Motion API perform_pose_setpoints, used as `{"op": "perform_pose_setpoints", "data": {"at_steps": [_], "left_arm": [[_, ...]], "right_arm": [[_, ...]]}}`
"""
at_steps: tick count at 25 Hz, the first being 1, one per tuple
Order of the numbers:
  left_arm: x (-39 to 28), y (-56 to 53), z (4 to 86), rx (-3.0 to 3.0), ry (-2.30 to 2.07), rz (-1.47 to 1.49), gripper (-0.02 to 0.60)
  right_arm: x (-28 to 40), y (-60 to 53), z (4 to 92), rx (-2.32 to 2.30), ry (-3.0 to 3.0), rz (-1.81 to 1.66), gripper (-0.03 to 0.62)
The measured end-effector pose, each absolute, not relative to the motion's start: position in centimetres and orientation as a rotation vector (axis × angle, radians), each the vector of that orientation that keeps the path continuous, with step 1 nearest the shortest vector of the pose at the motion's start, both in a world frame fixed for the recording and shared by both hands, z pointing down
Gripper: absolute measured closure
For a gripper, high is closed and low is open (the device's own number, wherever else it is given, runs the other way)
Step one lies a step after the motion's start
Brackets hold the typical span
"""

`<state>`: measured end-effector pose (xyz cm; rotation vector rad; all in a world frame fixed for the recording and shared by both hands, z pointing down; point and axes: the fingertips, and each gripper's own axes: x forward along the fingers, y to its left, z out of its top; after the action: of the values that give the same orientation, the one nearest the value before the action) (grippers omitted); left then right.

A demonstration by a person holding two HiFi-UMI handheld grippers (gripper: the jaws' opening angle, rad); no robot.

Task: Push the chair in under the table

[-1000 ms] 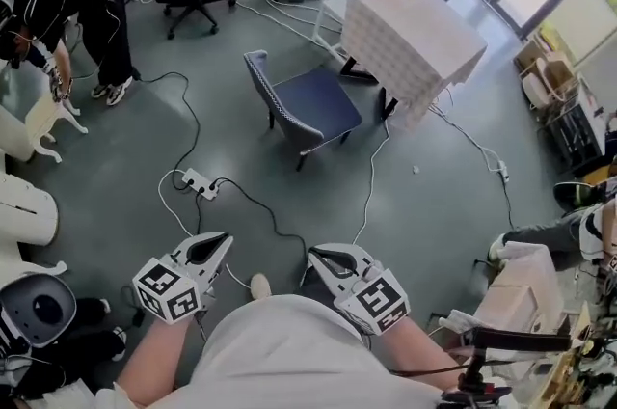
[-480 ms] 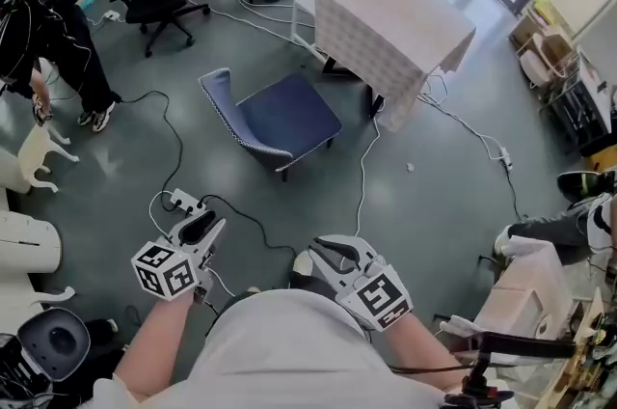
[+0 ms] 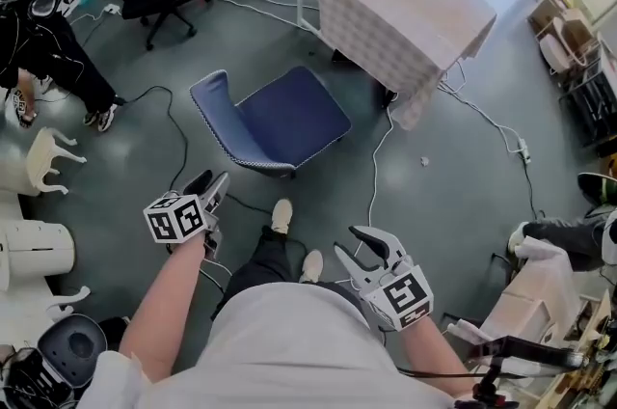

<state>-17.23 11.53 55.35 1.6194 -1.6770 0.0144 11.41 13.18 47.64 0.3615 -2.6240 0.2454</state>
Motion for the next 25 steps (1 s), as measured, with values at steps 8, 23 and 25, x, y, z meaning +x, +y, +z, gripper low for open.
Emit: {"op": "perform_pose_setpoints", "data": {"at_steps": [8,23,25], "left_arm": [[-27.7,1.8,64.4,1.329,-1.640,0.024,0.319],[-30.0,-3.4,71.3,0.882,-1.532,-0.230,0.488],[-29.8,-4.2,71.4,0.853,-1.541,-0.260,0.497]], "right_arm": [[6.4,3.9,46.1,0.526,-2.575,0.285,0.444],[3.4,-5.7,47.7,0.651,-2.476,0.396,0.444],[3.4,-7.2,48.1,0.626,-2.483,0.394,0.444]]}}
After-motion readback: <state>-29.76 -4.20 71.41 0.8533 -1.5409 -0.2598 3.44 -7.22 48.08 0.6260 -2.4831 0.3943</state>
